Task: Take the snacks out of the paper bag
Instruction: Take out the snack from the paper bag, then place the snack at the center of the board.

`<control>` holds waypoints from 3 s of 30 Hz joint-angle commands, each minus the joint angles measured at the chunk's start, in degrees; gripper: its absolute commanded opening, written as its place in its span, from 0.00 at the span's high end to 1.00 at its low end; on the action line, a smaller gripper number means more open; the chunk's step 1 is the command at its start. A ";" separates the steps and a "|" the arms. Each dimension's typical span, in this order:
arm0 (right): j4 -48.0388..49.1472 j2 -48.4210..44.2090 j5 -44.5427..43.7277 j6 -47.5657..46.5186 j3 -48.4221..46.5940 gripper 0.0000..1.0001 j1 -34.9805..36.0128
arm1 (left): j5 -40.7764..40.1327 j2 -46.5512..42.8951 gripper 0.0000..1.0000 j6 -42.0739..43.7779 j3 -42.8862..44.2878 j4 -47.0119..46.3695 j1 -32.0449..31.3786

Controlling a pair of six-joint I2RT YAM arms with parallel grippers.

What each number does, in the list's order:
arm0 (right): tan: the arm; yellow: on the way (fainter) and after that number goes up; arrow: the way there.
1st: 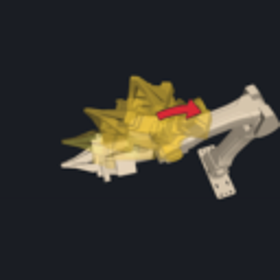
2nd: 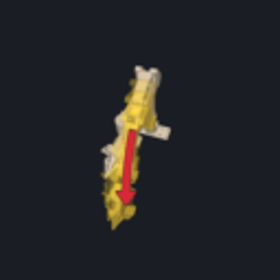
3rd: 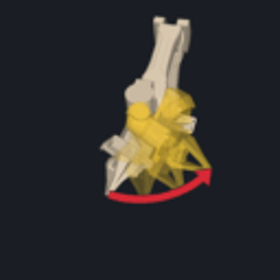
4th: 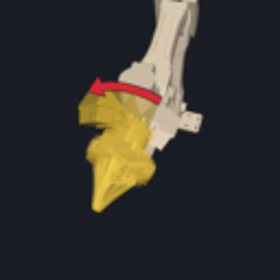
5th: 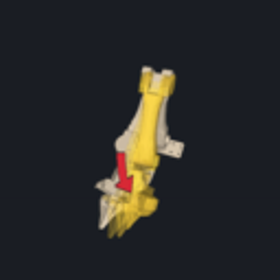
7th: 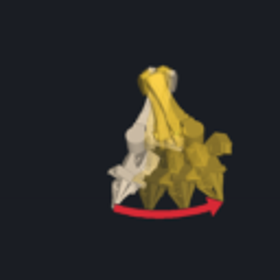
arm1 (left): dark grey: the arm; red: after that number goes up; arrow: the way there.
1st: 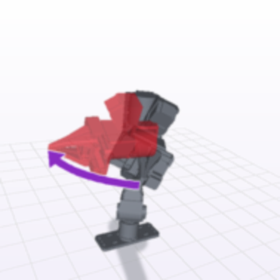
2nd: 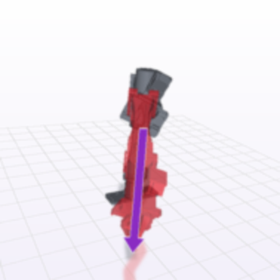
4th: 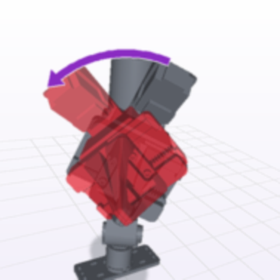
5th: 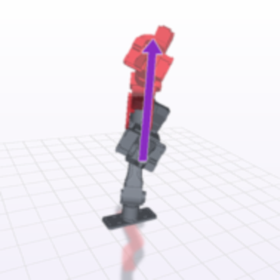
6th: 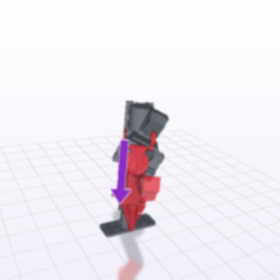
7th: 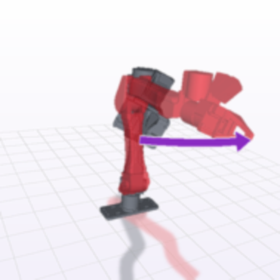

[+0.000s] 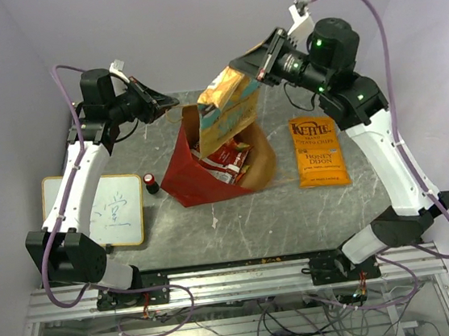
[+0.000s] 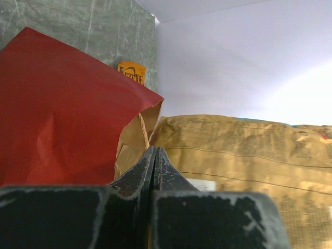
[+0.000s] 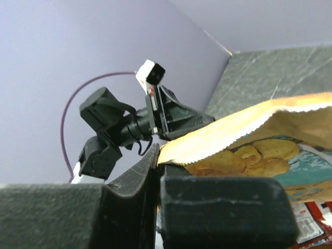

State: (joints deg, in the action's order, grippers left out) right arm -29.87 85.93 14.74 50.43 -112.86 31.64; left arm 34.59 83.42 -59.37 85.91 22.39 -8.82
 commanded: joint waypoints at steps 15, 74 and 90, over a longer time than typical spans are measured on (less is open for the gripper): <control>2.91 6.61 13.87 2.77 -13.07 1.00 -28.45 | -0.17 -0.40 0.93 2.23 1.52 1.91 0.38; 6.59 -12.15 -12.15 -0.80 57.21 1.00 -42.89 | -4.85 -1.69 0.93 6.23 6.01 9.20 0.38; -0.09 -16.88 -13.52 8.93 72.97 1.00 -42.89 | -4.00 -2.91 0.93 6.99 4.43 6.43 0.38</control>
State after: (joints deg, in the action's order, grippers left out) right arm -27.68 70.94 1.50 57.19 -42.57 -11.09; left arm 29.65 82.98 -53.32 90.78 31.14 -8.84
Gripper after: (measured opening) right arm 0.009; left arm 0.075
